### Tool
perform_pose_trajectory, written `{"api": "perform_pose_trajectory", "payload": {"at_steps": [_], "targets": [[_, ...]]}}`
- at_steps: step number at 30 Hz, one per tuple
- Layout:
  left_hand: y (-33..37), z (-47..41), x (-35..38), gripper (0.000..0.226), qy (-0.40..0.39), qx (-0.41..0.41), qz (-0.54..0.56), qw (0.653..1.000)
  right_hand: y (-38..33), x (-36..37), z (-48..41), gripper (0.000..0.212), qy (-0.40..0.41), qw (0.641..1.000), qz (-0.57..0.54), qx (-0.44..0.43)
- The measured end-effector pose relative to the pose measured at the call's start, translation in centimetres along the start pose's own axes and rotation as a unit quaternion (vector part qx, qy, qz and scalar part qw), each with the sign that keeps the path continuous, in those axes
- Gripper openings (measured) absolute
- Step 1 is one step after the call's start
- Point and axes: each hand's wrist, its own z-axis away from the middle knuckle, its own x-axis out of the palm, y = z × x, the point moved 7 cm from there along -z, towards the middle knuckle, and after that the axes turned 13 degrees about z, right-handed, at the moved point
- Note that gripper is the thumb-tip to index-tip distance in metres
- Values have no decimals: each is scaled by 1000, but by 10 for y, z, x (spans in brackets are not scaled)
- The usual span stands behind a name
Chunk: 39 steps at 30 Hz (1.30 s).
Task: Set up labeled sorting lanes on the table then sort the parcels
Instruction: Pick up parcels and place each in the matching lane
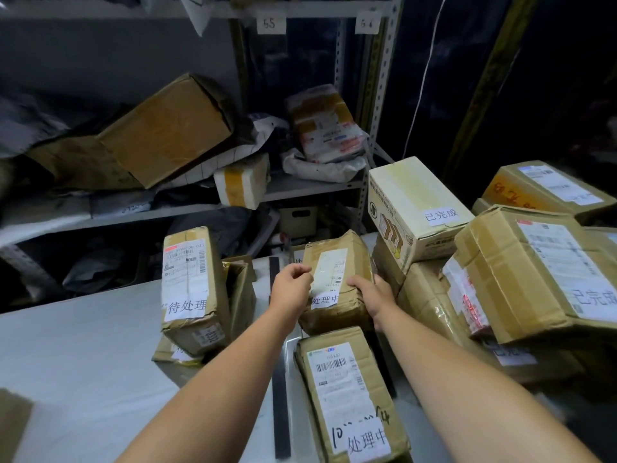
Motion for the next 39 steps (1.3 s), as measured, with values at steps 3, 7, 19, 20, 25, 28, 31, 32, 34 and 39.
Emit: {"api": "perform_pose_trajectory", "payload": {"at_steps": [3,7,19,20,25,28,31,32,34,39], "targets": [[-7,-2,2,20,-9,-6,9,1000,9,0,-5,51,1,1000,2,12],[-16,-5,3,18,-18,-10,17,1000,19,-1,-13,56,10,999,-2,34],[-41,-19,6,17,-36,-22,60,997,35,4,-24,43,-17,997,-5,75],[-42,-20,6,19,-34,-23,63,997,35,4,-24,43,-22,997,-2,78],[-43,-19,7,19,-25,-24,63,997,45,5,-25,47,-10,996,31,87],[-38,-19,10,17,-22,-16,39,999,45,1,-25,46,14,993,74,89],[-32,-16,14,15,-20,-11,37,999,39,-4,-19,40,47,985,147,79],[-30,-14,16,15,-21,-10,35,999,38,-5,-19,40,50,981,169,74],[-28,-9,20,14,-23,-10,30,999,35,-3,-15,38,41,975,207,64],[-21,4,18,15,-21,-6,6,1000,10,-3,5,35,57,956,288,-4]]}}
